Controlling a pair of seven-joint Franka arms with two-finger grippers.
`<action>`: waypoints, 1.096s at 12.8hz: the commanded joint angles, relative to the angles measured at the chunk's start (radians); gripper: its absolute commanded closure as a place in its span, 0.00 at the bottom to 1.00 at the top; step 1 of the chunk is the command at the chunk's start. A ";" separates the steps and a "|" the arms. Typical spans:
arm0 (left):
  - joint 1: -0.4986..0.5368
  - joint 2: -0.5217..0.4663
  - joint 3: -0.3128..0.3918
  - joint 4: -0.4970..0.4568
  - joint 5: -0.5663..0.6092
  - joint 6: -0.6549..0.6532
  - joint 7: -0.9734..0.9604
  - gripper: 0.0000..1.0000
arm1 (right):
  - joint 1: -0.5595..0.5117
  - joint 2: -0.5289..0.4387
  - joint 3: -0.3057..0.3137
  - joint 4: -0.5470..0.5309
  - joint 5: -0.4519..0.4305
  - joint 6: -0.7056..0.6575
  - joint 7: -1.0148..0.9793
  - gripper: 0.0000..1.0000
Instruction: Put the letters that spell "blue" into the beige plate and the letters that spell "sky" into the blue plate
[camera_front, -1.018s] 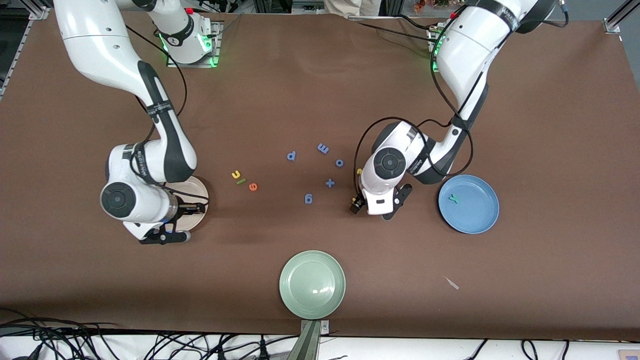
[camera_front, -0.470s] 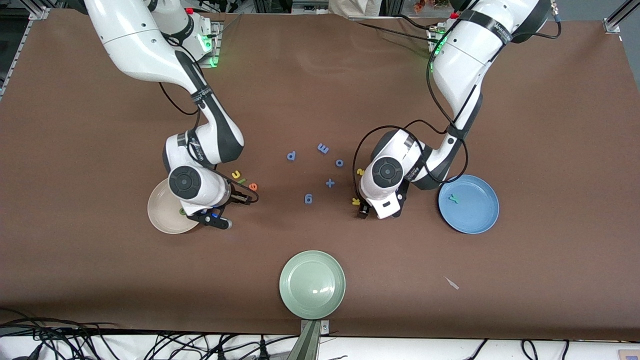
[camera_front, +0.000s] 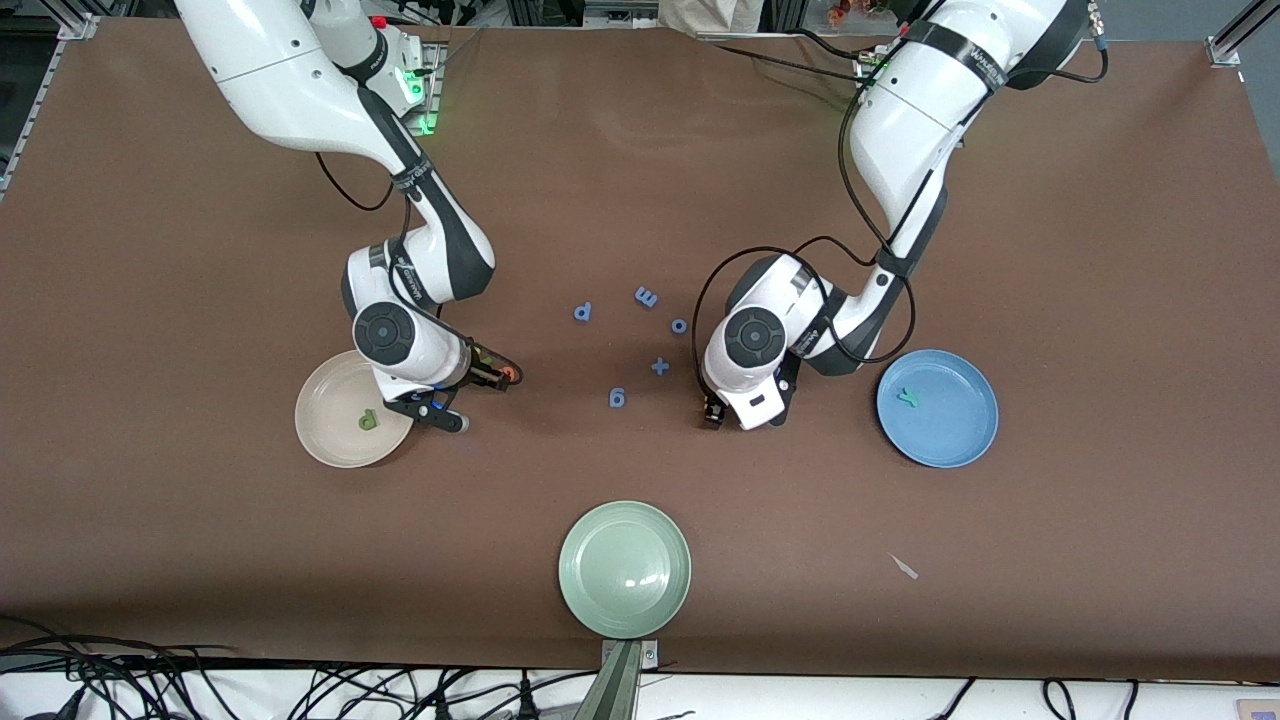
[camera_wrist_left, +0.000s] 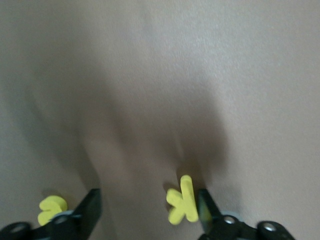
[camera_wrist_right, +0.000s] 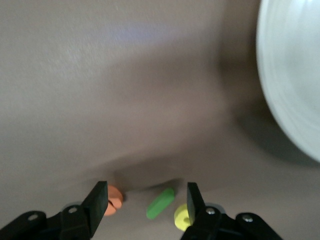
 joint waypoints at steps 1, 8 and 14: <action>-0.009 0.025 0.001 0.032 0.009 0.011 -0.028 0.66 | -0.001 -0.064 0.016 -0.077 -0.009 0.018 0.035 0.28; -0.009 0.029 0.001 0.032 0.013 0.027 -0.021 0.98 | 0.000 -0.095 0.016 -0.173 -0.015 0.107 0.035 0.35; 0.036 -0.052 0.005 0.033 0.030 -0.145 0.155 0.97 | 0.000 -0.107 0.016 -0.183 -0.020 0.115 0.026 0.44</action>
